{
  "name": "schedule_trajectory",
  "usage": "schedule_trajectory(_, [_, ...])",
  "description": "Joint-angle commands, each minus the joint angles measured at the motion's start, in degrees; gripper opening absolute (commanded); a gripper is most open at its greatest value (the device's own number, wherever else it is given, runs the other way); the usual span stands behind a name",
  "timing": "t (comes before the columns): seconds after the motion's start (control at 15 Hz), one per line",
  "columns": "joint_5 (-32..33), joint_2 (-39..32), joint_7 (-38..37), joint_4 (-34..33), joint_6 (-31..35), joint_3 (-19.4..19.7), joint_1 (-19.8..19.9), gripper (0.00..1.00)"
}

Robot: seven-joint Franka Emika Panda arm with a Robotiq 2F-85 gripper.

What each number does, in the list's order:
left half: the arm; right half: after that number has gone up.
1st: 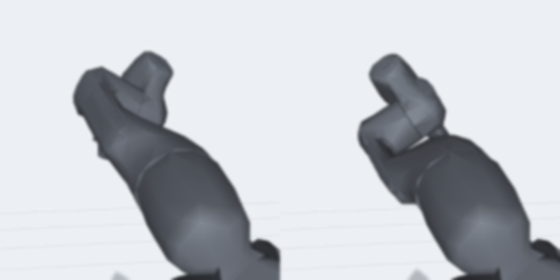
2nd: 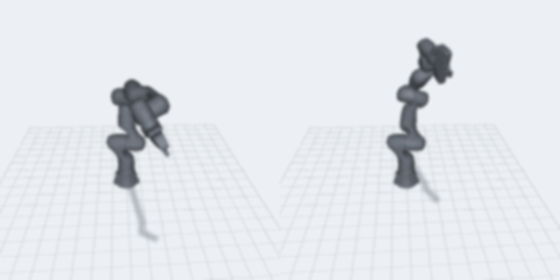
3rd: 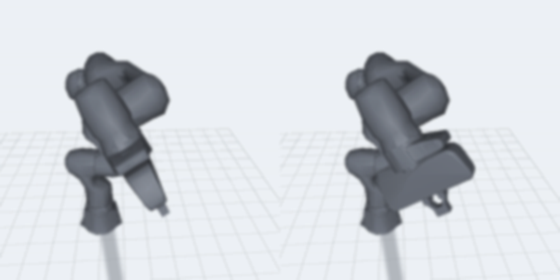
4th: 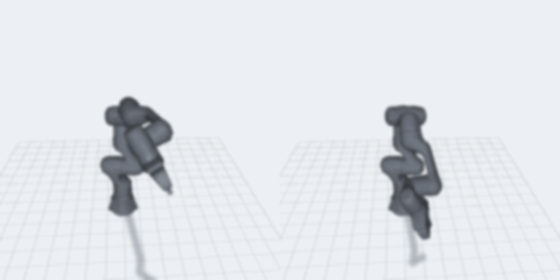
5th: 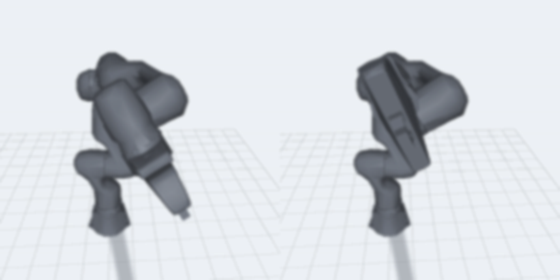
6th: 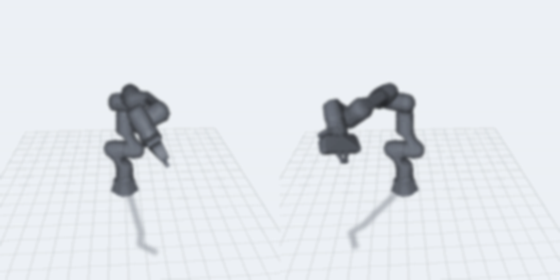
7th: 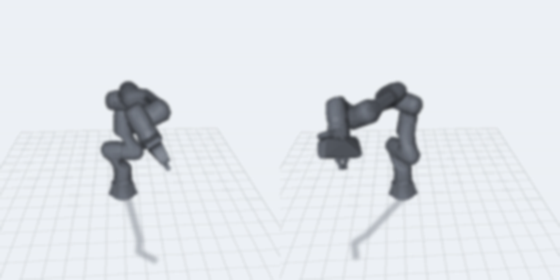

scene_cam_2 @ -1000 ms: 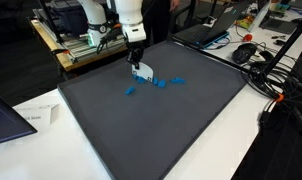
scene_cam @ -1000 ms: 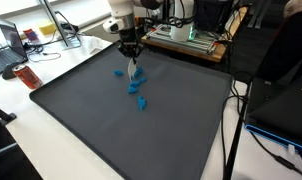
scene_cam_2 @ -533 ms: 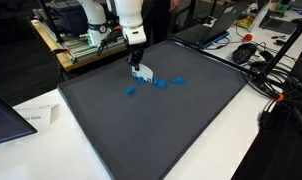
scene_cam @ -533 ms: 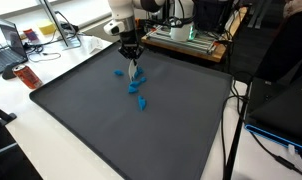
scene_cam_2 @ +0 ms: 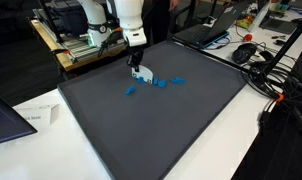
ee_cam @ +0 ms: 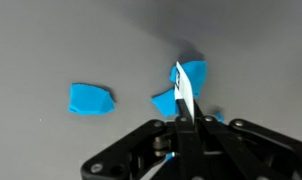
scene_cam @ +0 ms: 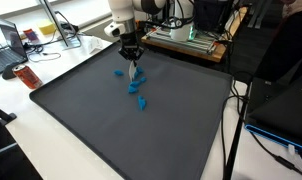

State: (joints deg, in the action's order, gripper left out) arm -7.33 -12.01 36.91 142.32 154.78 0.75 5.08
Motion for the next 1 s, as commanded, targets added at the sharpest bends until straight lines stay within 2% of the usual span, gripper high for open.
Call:
schedule_trajectory(0.0, [1.9, -3.1, 0.7, 0.9, 1.7, -0.9, 1.5, 0.01])
schedule_trajectory(0.53, [-3.5, -3.8, 6.5, 2.1, 2.0, -2.3, 6.7, 0.01])
schedule_trajectory(0.67, [-2.9, -2.7, 8.1, 2.7, 1.6, -2.1, 7.3, 0.01])
schedule_trajectory(0.93, [2.5, -0.1, 8.0, 4.5, 2.1, 0.4, 6.9, 0.01])
